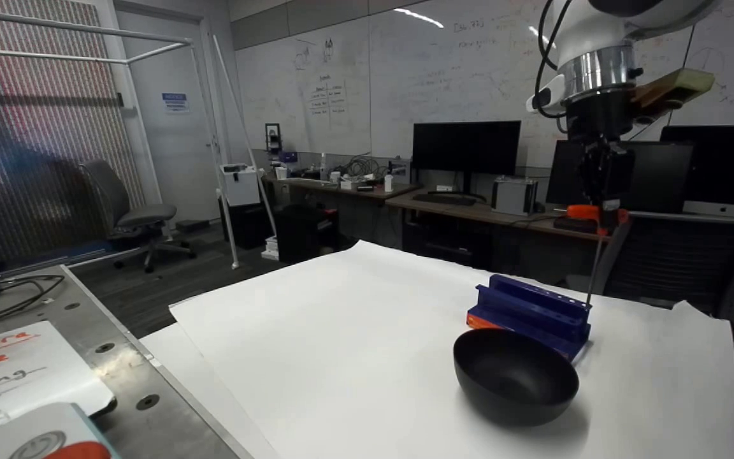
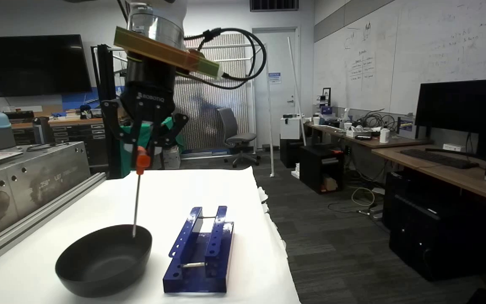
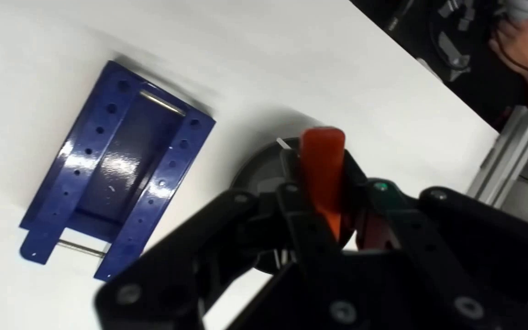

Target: Put the metal object with the orange handle in the black bowl

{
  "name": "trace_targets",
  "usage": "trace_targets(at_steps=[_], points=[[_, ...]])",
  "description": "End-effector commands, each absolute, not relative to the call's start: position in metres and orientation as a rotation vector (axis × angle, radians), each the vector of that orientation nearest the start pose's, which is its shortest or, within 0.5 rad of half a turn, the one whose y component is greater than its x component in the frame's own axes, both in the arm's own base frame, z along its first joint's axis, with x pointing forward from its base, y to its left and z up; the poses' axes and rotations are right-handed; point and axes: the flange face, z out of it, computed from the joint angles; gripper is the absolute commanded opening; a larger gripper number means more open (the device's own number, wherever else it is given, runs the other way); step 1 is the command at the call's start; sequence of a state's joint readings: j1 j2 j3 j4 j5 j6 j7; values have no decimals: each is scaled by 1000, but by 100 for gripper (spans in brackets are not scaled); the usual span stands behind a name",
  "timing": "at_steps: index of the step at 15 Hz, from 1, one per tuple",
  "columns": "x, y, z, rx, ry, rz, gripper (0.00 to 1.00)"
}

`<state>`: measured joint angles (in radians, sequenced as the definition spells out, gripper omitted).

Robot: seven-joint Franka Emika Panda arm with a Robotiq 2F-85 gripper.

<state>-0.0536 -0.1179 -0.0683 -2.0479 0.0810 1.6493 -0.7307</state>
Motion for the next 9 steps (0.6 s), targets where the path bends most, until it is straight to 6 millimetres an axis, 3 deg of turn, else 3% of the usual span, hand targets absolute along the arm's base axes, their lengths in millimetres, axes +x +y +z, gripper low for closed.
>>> trace_targets(at_steps=[1,4,9], points=[[491,-67,459,-2673,-674,310,13],[501,-72,432,-2595,-486,247,13],[531,-57,378,-2523,-215,158,13]])
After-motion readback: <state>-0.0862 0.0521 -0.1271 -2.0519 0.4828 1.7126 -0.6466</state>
